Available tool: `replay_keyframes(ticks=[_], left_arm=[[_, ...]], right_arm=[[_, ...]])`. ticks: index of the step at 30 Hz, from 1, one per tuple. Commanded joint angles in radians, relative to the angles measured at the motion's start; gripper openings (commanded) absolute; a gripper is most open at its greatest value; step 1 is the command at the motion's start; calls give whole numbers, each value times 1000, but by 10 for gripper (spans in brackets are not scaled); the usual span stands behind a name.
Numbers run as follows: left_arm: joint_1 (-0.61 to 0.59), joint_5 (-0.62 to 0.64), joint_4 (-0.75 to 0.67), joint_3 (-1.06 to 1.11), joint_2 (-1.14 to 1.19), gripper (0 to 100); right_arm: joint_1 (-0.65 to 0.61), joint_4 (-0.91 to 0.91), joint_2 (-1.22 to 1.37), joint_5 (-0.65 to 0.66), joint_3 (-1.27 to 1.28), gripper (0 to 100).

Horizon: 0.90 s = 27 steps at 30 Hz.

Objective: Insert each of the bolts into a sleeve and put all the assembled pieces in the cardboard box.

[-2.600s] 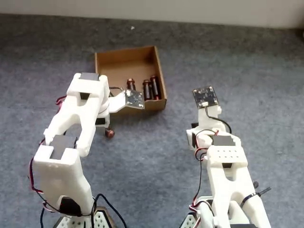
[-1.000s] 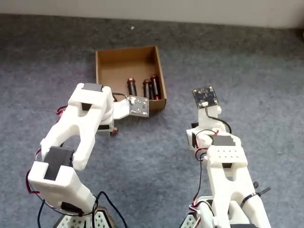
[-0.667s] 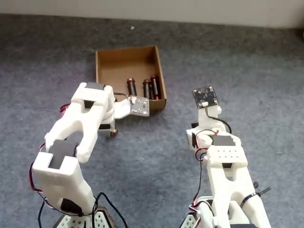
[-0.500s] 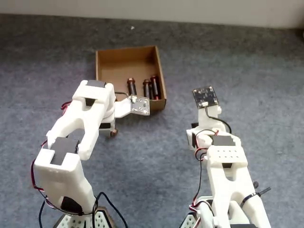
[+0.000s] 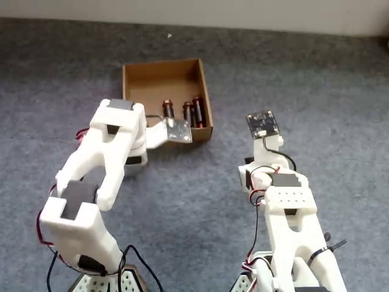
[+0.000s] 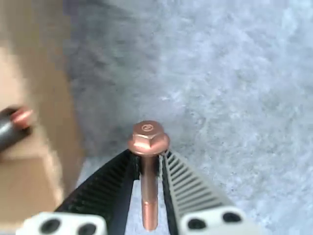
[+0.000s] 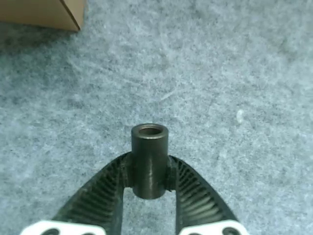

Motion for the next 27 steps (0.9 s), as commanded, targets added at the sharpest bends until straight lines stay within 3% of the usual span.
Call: replay_keyframes(ticks=[1, 4, 12, 19, 27], left_arm=[[-5, 232, 12, -13, -180, 6], [-5, 397, 14, -13, -246, 6], [-10, 772, 21, -12, -357, 6], [-4, 982, 12, 44, -518, 6], [24, 1126, -80, 289, -915, 6]], right_arm=[[12, -15, -38, -11, -12, 4], [5, -15, -38, -20, -12, 4], [-4, -13, -41, -278, -19, 4], [-59, 68, -323, -299, 15, 4], [-101, 54, -607, -299, 174, 4]])
